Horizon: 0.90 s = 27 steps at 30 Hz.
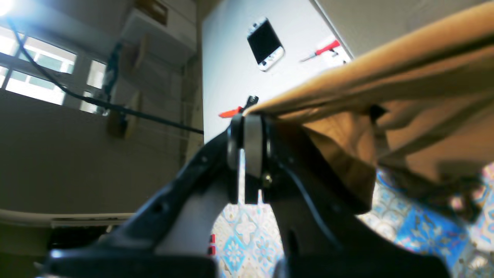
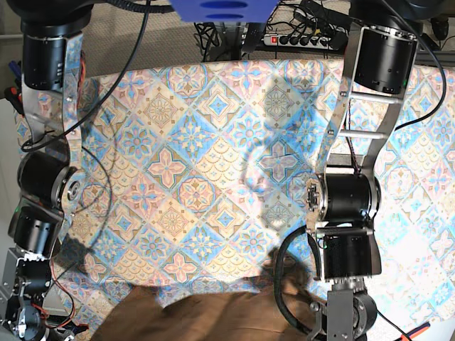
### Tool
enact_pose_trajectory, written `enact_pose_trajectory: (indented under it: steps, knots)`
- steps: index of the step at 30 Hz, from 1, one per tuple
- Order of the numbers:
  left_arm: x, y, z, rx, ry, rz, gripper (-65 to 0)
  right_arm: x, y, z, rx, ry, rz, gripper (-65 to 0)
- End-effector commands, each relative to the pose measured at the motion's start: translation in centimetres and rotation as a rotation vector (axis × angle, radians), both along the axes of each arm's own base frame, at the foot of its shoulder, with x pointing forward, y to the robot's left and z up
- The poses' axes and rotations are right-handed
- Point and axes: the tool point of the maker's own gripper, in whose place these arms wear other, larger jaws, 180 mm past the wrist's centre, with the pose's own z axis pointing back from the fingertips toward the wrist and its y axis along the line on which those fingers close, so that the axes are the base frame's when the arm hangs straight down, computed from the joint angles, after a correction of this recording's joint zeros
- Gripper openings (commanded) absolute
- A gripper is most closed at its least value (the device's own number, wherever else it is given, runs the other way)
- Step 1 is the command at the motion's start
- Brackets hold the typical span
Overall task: Layout the t-shirt on the table in an organized manner, then fold the t-shirt properly
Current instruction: 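Lift the held edge with both grippers and fold it over the shirt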
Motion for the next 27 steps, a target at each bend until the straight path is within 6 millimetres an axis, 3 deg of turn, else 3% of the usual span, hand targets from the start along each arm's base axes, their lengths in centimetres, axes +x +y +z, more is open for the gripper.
enact_pose_trajectory:
  steps: [1,4,8,9,12,16,21,25,27]
  knots:
    - [-1.2,0.8,7.0,0.017,-0.17,0.031,-65.0,0.1,-1.2,4.0,-0.003,-0.09,-0.028,-65.0]
    - [-4.0,1.5,10.5,0.033,-0.244,0.074,-65.0,-0.9,-2.5,4.5,-0.035,-0.083,-0.039,-65.0]
    - [-7.6,0.7,7.9,0.173,-0.191,0.081,-65.0,-2.8,-2.4,5.8,-0.113,-0.122,-0.037,-65.0]
    - [-8.8,0.5,7.5,0.2,-0.198,0.085,-65.0,-3.4,-2.4,5.0,-0.132,-0.113,-0.037,-65.0]
    - [-12.2,0.0,4.5,0.327,-0.186,0.1,-65.0,-5.5,-2.7,-0.8,-0.161,-0.023,-0.041,-65.0]
    - [-16.4,0.1,-0.7,0.398,-0.135,0.126,-65.0,-9.0,-4.5,-6.3,-0.158,0.061,-0.084,-65.0]
    - [-18.8,1.6,-8.0,0.441,0.039,0.203,-65.0,-12.4,-4.7,-8.8,-0.156,0.055,-0.103,-65.0]
    - [-20.4,2.2,-12.3,0.395,0.154,0.234,-65.0,-15.6,-4.9,-11.3,-0.102,0.056,-0.105,-65.0]
    - [-21.2,2.1,-14.6,0.38,0.214,0.225,-65.0,-16.6,-4.9,-10.8,-0.073,0.021,-0.103,-65.0]
